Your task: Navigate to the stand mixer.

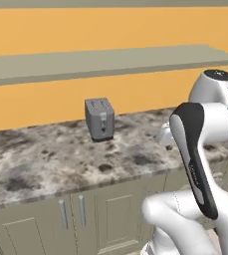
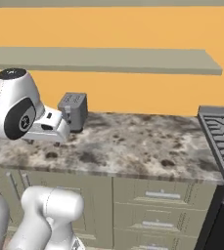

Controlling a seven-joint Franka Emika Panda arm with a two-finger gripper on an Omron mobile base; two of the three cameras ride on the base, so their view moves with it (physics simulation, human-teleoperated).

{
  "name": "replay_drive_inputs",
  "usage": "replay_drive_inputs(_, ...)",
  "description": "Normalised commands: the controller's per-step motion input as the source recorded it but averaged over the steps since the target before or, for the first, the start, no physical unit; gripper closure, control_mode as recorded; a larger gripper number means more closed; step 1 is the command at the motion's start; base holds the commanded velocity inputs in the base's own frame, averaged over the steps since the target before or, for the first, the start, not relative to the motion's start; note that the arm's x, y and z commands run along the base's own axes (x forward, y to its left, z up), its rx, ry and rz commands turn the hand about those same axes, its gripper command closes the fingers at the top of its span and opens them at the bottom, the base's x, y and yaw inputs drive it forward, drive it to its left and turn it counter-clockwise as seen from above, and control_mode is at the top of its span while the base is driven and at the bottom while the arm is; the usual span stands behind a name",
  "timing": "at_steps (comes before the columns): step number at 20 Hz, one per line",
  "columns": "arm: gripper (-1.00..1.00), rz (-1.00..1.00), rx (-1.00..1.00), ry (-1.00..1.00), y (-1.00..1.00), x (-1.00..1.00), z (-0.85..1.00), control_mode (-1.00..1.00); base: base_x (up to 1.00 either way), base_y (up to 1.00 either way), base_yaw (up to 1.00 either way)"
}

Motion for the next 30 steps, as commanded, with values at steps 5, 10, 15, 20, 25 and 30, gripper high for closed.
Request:
replay_drive_inputs(5, -1.0, 0.0, 0.0, 0.0, 0.0, 0.0, 0.0, 1.0, -0.21, -0.13, -0.93)
replay_drive_inputs(10, -1.0, 0.0, 0.0, 0.0, 0.0, 0.0, 0.0, 1.0, -0.09, 0.0, -1.0)
replay_drive_inputs(15, -1.0, 0.0, 0.0, 0.0, 0.0, 0.0, 0.0, 1.0, -0.04, 0.0, -1.0)
replay_drive_inputs(20, -1.0, 0.0, 0.0, 0.0, 0.0, 0.0, 0.0, 1.0, 0.0, -0.01, -0.98)
replay_drive_inputs(25, -1.0, 0.0, 0.0, 0.0, 0.0, 0.0, 0.0, 1.0, 0.01, -0.12, -0.75)
replay_drive_inputs(30, -1.0, 0.0, 0.0, 0.0, 0.0, 0.0, 0.0, 1.0, 0.26, 0.0, -0.29)
